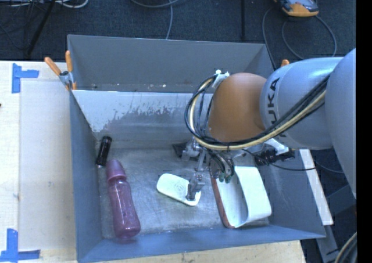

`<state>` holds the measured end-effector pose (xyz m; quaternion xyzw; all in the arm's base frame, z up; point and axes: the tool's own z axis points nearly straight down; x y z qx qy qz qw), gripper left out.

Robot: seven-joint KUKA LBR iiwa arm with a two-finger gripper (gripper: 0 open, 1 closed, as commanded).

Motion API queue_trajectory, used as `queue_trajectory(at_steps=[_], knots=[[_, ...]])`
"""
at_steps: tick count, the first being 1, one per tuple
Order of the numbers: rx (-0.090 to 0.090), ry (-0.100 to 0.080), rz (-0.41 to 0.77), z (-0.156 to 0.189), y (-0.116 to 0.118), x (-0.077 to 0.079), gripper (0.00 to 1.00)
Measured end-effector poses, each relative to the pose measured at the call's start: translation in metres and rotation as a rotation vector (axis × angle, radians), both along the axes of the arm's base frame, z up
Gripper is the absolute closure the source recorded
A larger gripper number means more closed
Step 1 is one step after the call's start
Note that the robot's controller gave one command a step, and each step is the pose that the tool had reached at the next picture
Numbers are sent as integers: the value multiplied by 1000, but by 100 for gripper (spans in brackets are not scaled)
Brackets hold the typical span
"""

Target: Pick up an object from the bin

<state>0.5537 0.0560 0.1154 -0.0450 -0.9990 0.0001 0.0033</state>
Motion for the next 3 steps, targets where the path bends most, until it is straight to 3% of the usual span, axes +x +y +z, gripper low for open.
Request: queue_trajectory(at_steps=[1, 2, 3], knots=[[0, -8, 0, 14, -4, 0, 0], [0, -6, -117, -42, -7, -12, 0], [2, -20, -204, -48, -8, -4, 100]])
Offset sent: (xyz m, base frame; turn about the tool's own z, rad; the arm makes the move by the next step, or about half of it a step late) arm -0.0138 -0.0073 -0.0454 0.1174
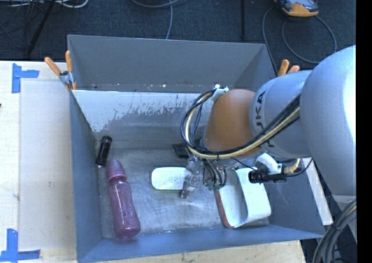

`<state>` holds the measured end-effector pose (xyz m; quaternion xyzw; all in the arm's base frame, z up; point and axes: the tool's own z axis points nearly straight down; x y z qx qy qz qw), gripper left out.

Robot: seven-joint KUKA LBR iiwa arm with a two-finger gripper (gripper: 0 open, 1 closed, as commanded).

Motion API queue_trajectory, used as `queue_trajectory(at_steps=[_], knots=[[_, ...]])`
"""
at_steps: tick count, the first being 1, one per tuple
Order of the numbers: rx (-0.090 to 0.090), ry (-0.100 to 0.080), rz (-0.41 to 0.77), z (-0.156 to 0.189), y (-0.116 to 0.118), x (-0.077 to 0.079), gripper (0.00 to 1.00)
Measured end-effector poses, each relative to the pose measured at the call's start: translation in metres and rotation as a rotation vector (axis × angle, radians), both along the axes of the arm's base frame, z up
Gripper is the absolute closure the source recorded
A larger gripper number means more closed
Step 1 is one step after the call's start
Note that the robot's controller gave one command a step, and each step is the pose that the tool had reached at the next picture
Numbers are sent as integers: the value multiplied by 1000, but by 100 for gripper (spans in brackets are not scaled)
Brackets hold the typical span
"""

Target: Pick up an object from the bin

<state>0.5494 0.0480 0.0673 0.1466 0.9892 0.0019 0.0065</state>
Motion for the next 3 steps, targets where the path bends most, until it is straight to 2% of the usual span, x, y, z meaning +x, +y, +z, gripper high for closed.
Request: queue_trajectory(at_steps=[3], knots=[[-2, 15, -15, 14, -1, -2, 100]])
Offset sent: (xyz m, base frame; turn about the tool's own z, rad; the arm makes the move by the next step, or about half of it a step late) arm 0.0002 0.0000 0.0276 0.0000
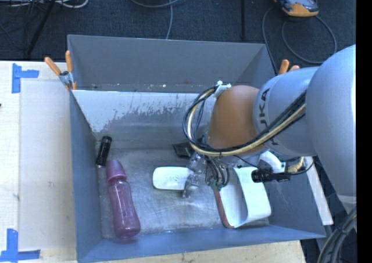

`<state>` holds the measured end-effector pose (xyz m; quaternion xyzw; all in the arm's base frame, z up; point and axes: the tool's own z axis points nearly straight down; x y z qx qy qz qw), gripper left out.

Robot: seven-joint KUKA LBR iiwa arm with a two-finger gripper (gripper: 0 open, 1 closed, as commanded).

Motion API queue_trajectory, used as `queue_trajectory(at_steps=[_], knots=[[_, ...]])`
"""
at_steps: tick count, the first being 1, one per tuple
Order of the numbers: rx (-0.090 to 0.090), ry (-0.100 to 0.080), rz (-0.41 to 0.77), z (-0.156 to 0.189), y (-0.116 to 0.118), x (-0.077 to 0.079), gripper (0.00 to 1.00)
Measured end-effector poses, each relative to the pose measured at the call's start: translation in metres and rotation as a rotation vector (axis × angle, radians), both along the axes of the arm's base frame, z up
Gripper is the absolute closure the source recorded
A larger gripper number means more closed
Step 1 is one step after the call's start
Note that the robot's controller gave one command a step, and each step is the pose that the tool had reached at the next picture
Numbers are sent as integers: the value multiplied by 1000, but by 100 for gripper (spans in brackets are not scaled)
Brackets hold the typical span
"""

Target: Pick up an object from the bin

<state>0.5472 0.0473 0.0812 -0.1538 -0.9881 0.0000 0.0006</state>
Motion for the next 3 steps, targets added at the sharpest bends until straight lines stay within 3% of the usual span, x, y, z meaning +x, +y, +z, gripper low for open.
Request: queue_trajectory(at_steps=[3], knots=[[-1, 7, 1, 54, -1, -2, 100]])
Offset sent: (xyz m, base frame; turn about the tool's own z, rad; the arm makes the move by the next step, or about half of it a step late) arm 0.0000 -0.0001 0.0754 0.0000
